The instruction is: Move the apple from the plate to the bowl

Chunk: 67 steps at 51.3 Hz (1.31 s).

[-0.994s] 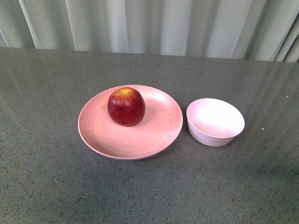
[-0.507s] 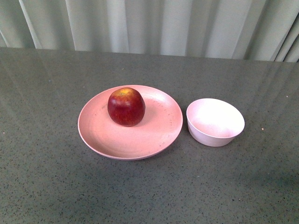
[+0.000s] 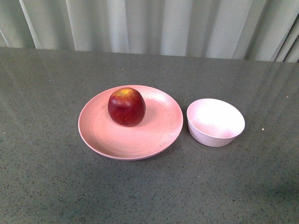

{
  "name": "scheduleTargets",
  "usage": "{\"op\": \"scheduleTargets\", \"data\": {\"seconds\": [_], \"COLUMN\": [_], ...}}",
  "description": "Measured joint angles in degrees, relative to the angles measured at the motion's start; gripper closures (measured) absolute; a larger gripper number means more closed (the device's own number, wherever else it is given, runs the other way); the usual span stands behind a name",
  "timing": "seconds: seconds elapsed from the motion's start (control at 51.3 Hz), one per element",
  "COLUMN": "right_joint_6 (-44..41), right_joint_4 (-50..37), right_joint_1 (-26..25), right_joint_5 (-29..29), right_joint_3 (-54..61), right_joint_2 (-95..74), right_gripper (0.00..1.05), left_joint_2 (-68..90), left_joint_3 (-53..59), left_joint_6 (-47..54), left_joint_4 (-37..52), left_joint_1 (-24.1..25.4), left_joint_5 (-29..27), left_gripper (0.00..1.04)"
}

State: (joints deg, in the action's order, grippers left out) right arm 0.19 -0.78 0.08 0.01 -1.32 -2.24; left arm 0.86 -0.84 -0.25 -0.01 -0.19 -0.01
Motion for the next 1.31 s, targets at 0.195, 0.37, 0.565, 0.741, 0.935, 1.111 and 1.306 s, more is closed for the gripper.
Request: {"op": "scheduleTargets", "data": {"seconds": [0.195, 0.37, 0.565, 0.741, 0.935, 1.111, 1.306], "right_joint_6": [0.0, 0.0, 0.0, 0.0, 0.0, 0.0, 0.0], "right_joint_4": [0.7, 0.7, 0.7, 0.7, 0.7, 0.7, 0.7], "right_joint_1": [0.0, 0.0, 0.0, 0.0, 0.0, 0.0, 0.0], "right_joint_5": [0.0, 0.0, 0.0, 0.0, 0.1, 0.0, 0.0], "right_joint_3": [0.0, 0.0, 0.0, 0.0, 0.0, 0.0, 0.0], "right_joint_2": [1.8, 1.9, 1.9, 1.9, 1.9, 1.9, 1.9], "right_gripper": [1.03, 1.03, 0.68, 0.33, 0.08, 0.09, 0.09], "left_joint_2": [0.0, 0.0, 0.0, 5.9, 31.0, 51.2, 67.8], "left_joint_3": [0.0, 0.0, 0.0, -4.0, -11.3, -17.3, -22.8], "left_joint_6": [0.0, 0.0, 0.0, -5.1, -15.8, -17.6, -16.3], "left_joint_4": [0.0, 0.0, 0.0, -9.8, -7.3, 7.2, 15.8], "left_joint_1": [0.0, 0.0, 0.0, 4.1, 1.2, -6.9, -14.0], "left_joint_5": [0.0, 0.0, 0.0, 14.4, 28.0, 21.4, 17.4], "left_gripper": [0.09, 0.09, 0.09, 0.09, 0.09, 0.09, 0.09]}}
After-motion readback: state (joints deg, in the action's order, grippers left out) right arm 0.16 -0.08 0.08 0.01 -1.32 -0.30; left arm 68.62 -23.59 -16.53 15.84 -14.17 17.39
